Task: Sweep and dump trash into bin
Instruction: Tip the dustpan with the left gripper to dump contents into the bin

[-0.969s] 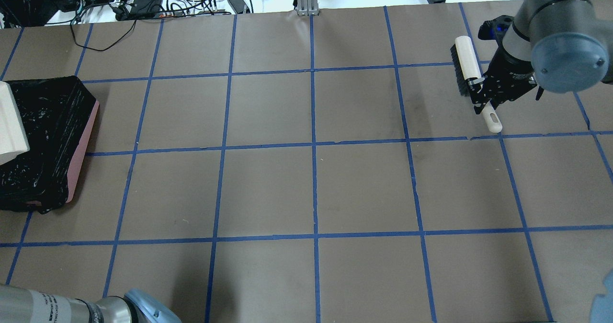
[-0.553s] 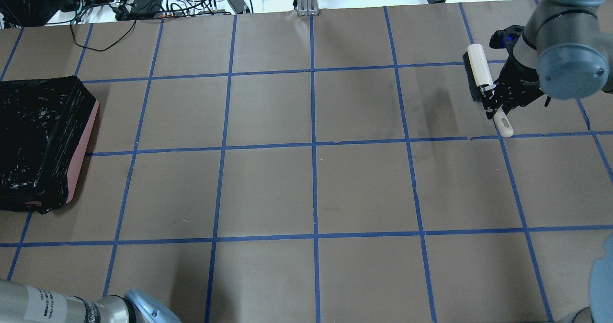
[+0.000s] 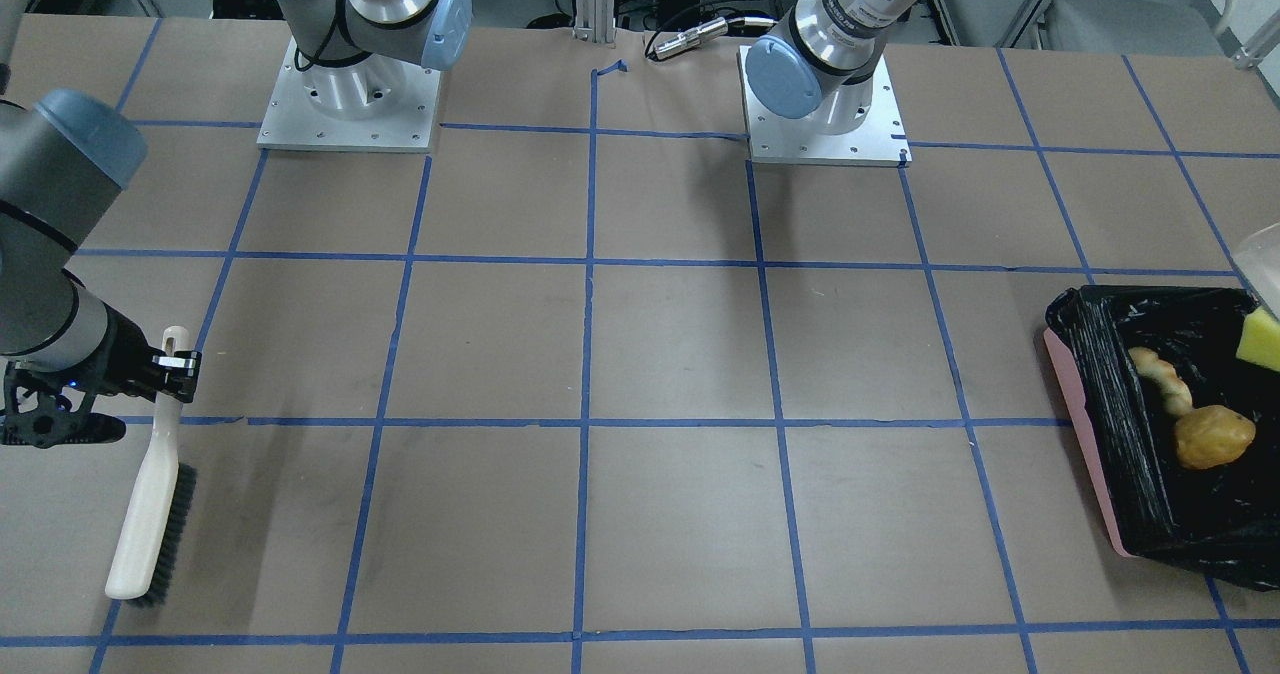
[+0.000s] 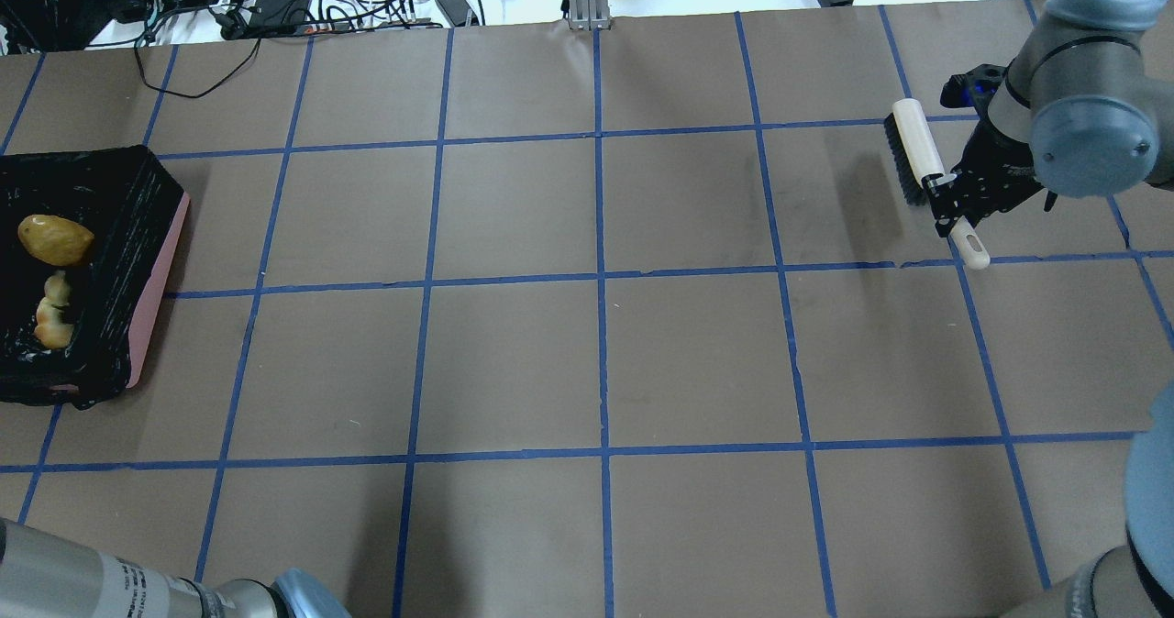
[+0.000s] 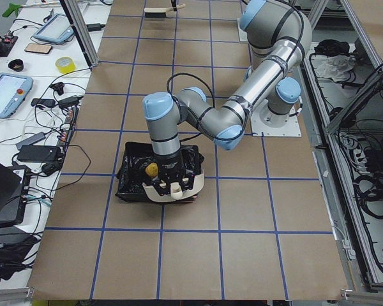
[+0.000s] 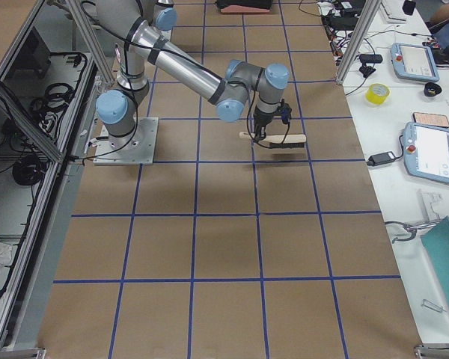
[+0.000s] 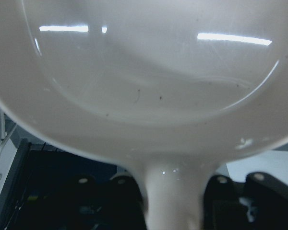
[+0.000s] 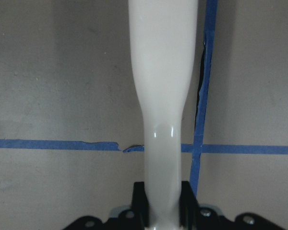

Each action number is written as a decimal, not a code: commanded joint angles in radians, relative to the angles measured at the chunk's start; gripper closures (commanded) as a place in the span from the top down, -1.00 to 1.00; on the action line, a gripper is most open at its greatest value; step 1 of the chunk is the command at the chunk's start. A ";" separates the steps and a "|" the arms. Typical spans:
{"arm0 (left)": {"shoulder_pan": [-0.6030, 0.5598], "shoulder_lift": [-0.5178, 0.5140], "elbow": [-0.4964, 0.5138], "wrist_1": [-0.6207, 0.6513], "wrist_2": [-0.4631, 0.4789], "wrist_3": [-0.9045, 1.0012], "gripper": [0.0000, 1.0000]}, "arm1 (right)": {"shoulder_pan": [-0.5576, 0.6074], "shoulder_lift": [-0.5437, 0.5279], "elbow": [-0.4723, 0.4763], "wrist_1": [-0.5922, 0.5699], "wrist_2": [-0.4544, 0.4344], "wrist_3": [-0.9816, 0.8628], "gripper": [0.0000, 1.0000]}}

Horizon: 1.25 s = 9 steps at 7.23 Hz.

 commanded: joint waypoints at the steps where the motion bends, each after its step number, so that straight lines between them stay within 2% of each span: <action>1: -0.058 0.024 -0.085 0.155 0.064 0.039 -1.00 | -0.011 0.013 0.001 -0.011 -0.004 -0.007 -1.00; 3: -0.060 0.018 -0.056 0.147 0.025 0.079 -1.00 | -0.022 0.022 0.001 -0.020 -0.001 -0.005 -1.00; 4: -0.051 0.028 -0.037 0.109 -0.138 0.161 -1.00 | -0.022 0.030 -0.001 -0.024 0.002 -0.005 -1.00; 5: -0.049 0.034 -0.015 0.075 -0.241 0.206 -1.00 | -0.024 0.043 0.001 -0.037 0.000 -0.005 -1.00; 6: -0.058 0.030 0.000 -0.023 -0.323 0.177 -1.00 | -0.024 0.048 -0.001 -0.040 0.002 -0.004 -1.00; 7: -0.074 0.030 0.000 -0.116 -0.445 0.128 -1.00 | -0.024 0.048 -0.001 -0.040 0.005 -0.005 -1.00; 8: -0.132 0.024 0.001 -0.151 -0.547 0.110 -1.00 | -0.024 0.050 -0.001 -0.042 0.003 -0.005 -1.00; 9: -0.237 0.015 -0.004 -0.162 -0.563 0.067 -1.00 | -0.024 0.051 -0.004 -0.042 0.003 -0.007 -0.67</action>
